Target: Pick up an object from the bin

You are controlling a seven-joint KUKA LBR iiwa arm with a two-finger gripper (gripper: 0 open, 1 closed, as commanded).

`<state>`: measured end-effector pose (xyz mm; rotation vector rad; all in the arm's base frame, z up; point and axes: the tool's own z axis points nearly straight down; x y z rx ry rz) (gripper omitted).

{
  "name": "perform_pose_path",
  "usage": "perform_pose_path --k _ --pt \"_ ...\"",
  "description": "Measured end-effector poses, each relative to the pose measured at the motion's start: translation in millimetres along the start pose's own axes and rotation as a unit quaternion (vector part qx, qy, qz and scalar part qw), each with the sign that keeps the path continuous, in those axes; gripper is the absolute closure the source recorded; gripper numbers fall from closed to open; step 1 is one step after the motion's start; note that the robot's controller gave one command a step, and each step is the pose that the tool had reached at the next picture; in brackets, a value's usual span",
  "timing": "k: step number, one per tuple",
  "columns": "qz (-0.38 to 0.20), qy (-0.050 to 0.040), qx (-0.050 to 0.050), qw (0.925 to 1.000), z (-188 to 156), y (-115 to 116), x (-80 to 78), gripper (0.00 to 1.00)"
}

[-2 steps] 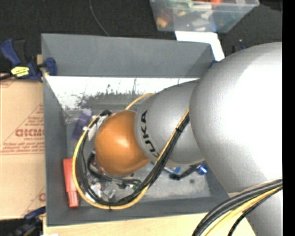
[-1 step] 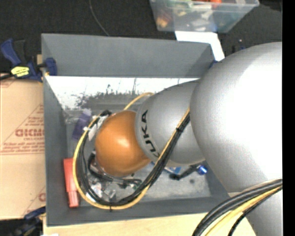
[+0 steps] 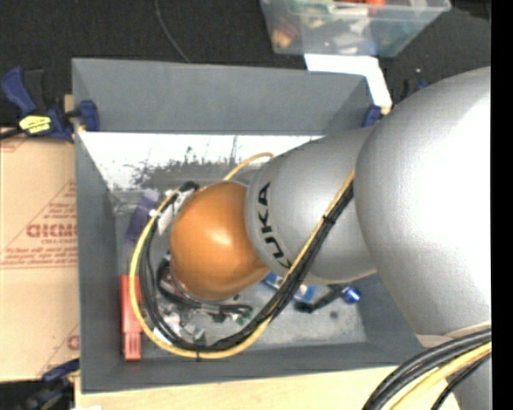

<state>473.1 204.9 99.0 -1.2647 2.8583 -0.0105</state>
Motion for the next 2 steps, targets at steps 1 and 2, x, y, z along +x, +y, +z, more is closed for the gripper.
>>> perform_pose_path --k 1,2 --pt "0.000 0.0001 0.000 1.0000 -22.2 -0.7 -0.1 1.00" --pt "0.001 0.0009 0.000 1.0000 -47.8 -0.9 0.0 1.00"
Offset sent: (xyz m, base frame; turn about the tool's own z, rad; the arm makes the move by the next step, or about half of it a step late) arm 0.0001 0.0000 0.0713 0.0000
